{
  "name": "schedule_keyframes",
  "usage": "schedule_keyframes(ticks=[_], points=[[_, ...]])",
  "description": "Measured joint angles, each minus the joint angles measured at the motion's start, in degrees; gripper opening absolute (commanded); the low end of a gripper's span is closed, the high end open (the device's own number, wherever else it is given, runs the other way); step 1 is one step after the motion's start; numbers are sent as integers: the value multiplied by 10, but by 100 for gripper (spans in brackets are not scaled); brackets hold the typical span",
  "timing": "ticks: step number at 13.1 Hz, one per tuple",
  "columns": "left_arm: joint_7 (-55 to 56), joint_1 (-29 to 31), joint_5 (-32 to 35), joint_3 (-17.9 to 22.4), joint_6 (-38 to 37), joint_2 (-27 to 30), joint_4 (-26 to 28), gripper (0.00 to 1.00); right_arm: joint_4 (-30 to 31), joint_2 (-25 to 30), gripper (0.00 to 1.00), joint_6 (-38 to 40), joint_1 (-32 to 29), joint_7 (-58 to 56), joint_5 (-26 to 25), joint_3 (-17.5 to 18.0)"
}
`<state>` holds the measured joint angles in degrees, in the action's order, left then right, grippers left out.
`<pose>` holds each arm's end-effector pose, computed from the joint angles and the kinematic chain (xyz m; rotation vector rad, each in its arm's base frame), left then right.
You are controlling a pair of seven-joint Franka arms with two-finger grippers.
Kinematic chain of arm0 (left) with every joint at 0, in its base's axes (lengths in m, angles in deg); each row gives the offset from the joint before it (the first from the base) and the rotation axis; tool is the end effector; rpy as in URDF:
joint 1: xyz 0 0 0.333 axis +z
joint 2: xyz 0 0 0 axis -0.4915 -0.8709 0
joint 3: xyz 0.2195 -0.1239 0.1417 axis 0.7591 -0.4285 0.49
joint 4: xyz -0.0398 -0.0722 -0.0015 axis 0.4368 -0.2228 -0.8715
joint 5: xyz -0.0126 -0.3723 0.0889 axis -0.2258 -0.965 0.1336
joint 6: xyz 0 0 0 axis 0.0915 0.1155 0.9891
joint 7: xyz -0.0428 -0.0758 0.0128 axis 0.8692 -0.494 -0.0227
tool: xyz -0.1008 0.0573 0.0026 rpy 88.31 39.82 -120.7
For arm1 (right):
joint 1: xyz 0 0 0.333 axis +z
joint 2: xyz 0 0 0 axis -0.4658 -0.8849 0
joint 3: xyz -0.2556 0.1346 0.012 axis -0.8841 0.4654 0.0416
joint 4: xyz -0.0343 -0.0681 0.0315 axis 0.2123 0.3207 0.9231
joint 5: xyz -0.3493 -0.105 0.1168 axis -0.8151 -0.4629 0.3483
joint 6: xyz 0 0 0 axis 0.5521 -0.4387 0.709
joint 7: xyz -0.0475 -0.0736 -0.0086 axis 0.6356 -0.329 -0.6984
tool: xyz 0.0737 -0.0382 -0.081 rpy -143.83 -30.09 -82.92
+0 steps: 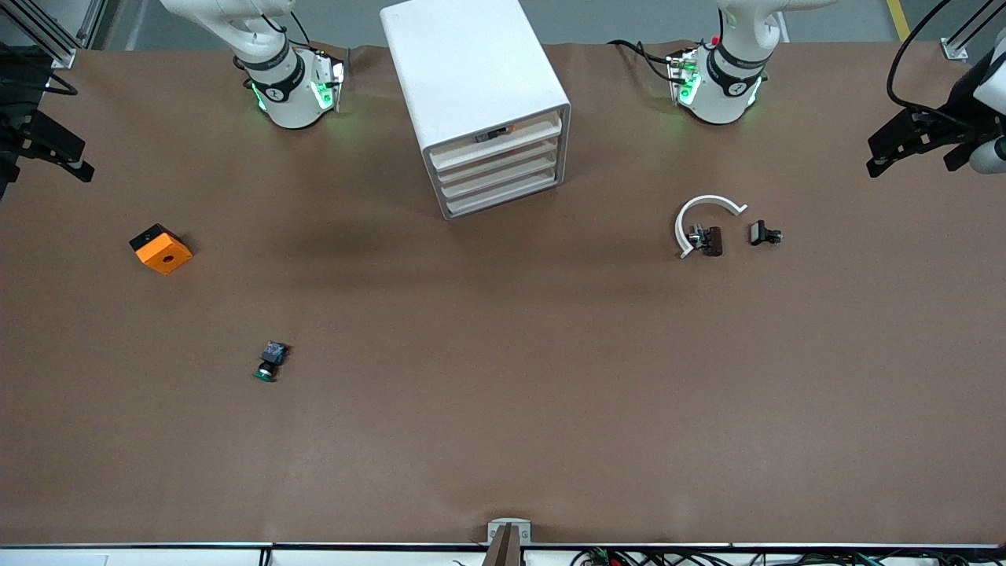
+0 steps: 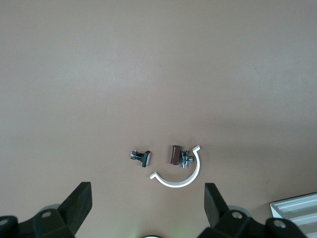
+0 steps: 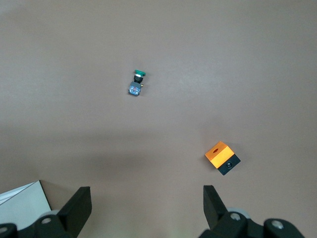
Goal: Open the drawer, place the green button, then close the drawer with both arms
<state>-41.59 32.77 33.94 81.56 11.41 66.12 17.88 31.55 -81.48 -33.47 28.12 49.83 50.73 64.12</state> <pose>0.5076 -0.0340 0.6315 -3.0964 -0.0780 -0.0267 0.5056 -0.0288 0.6365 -3.1389 0.0156 -0.0503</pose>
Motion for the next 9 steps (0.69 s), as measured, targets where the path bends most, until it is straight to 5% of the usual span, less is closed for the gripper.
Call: schedule_keyframes(ticks=[6,9], points=[[0,-4,0,-1,4,-75,-39,100,13,-53,100,37,0,7,0,3],[8,-12,0,-4,46,-115,-43,100,60,-103,100,-55,1,65,0,4]])
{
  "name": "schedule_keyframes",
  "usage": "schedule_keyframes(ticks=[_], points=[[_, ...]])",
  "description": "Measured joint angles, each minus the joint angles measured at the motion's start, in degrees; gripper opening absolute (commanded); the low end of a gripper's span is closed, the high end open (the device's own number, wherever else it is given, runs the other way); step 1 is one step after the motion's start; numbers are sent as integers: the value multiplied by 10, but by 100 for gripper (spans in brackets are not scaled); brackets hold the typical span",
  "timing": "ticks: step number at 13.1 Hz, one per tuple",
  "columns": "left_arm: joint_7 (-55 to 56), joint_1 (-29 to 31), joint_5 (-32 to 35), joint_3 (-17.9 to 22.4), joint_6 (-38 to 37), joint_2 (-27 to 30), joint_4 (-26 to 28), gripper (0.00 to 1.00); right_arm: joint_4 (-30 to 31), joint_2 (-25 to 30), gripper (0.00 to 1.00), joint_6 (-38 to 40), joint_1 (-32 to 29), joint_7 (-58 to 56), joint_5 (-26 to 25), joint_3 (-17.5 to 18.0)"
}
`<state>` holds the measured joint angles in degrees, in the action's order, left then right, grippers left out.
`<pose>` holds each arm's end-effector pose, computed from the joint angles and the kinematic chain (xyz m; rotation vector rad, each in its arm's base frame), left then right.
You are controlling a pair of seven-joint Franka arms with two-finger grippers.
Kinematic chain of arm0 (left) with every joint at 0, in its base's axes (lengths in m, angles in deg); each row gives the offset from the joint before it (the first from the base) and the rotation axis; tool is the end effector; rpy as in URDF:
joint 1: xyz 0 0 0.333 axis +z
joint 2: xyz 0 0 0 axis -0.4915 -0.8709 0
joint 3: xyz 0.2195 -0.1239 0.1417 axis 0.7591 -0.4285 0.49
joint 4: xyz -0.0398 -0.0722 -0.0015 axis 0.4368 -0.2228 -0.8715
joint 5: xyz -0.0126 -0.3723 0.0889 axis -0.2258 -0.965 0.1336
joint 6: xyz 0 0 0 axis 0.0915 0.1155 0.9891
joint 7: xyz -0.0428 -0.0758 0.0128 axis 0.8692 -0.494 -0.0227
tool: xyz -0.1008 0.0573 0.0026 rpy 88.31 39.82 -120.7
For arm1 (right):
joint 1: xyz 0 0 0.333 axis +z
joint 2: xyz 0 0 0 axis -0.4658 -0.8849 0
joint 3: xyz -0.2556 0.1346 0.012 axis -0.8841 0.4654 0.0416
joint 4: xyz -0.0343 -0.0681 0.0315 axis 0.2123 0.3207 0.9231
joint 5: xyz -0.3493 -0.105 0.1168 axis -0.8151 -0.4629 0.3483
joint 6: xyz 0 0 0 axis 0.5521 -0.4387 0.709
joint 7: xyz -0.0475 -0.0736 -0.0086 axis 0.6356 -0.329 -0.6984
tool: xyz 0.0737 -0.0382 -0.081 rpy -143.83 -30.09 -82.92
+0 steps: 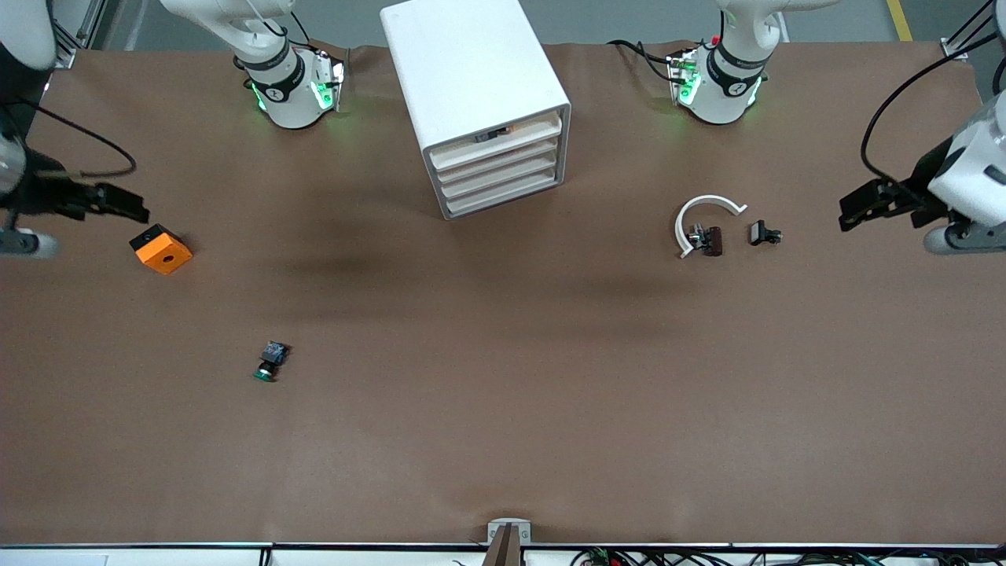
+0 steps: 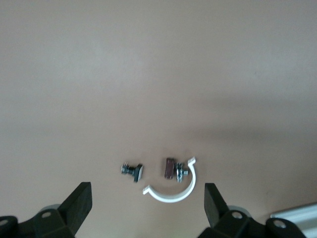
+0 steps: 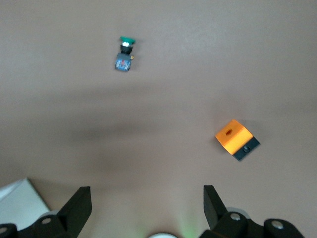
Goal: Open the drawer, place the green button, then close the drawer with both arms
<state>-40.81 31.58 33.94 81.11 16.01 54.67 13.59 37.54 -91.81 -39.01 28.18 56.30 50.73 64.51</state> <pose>0.5706 -0.0480 0.5654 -3.1181 -0.0499 0.0428 0.5546 -0.0246 0.5005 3.1186 -0.1793 -0.2439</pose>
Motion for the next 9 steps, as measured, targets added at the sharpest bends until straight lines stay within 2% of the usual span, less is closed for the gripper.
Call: schedule_keyframes(ticks=[4,9], points=[[114,-13,-13,-2,31,-34,-2,100,108,-32,100,-169,16,77,0,4],[339,-70,-35,-5,33,-92,-3,100,130,-111,100,-294,31,115,0,5]])
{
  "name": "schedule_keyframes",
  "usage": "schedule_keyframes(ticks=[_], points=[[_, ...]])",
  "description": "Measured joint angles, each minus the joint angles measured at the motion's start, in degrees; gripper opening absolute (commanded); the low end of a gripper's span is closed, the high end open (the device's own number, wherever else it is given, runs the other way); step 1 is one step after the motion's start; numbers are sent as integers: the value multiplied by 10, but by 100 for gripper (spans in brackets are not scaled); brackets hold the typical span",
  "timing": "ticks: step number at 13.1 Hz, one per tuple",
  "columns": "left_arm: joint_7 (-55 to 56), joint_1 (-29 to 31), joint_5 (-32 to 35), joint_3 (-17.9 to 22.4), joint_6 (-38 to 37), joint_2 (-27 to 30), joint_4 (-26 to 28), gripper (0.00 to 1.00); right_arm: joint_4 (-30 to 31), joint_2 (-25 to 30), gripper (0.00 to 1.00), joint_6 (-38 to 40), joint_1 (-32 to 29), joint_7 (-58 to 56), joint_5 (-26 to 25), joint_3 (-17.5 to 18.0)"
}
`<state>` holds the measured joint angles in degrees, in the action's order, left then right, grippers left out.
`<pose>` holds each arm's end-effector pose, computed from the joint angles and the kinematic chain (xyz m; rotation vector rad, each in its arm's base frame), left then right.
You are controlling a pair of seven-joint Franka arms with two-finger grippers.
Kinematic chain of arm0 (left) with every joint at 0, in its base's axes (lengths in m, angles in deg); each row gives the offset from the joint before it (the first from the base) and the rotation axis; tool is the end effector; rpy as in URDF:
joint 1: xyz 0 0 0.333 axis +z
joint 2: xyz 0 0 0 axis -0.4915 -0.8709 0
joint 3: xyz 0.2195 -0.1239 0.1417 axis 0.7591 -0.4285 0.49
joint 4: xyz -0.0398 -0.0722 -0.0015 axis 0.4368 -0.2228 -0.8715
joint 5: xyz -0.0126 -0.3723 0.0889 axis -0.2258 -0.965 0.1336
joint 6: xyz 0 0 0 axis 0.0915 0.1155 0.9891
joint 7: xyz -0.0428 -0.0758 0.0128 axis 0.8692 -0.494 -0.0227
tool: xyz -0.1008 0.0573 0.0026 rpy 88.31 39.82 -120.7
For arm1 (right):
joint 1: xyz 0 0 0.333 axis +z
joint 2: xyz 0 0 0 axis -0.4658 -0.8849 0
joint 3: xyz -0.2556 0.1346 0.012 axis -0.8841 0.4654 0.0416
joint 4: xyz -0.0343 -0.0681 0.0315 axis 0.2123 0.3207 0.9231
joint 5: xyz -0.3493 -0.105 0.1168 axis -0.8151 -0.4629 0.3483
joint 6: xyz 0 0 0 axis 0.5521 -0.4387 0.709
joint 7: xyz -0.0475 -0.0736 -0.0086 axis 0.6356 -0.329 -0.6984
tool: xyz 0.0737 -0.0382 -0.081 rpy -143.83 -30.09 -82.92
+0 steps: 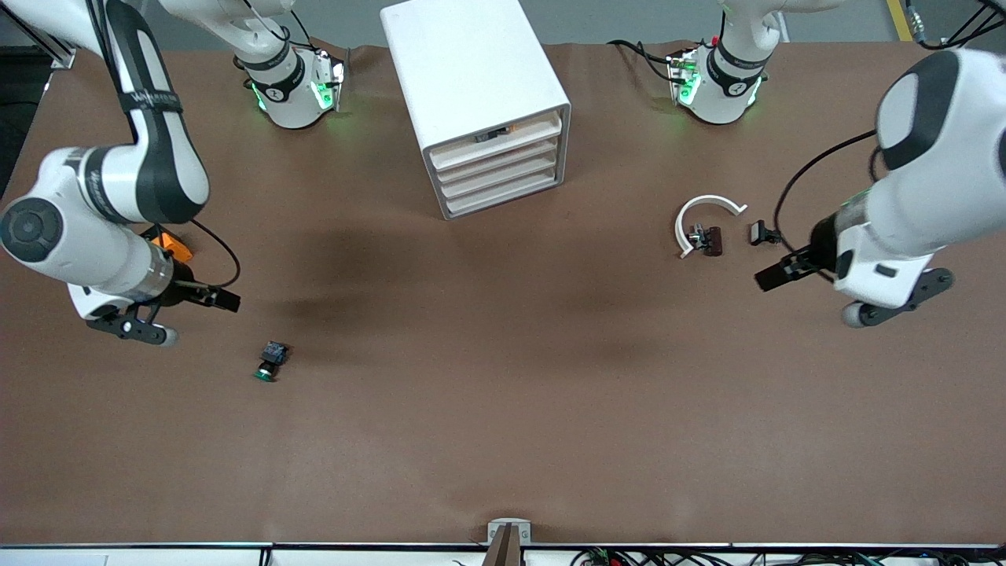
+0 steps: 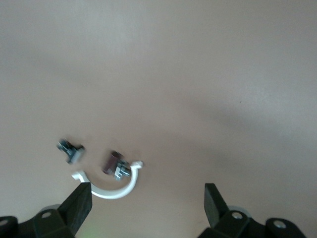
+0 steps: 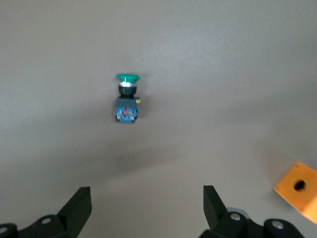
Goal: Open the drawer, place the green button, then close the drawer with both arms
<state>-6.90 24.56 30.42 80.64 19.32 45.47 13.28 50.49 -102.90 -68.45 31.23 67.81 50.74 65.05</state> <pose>0.5956 -0.1327 0.4784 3.0360 0.7735 -0.2221 0.5914 0.0111 0.3254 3.0938 -0.3899 -0.0920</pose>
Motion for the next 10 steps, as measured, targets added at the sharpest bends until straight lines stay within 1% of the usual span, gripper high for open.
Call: schedule_keyframes(ticks=[2,4,5,7,10], points=[[103,-29,-3,-1,0,-28,0,100,0,-37,100,-44,0,6,0,0],[197,-50,-27,-2,1,-57,-1,100,-2,-67,100,-59,3,52,0,0],[223,-54,-50,-2,2,-69,-1,100,-3,-78,100,-63,7,81,0,0],[246,-51,-119,-1,1,-88,-1,100,-13,-99,100,-72,18,114,0,0],[266,-41,-204,0,-26,-111,-1,100,-47,-130,100,-75,20,117,0,-1]])
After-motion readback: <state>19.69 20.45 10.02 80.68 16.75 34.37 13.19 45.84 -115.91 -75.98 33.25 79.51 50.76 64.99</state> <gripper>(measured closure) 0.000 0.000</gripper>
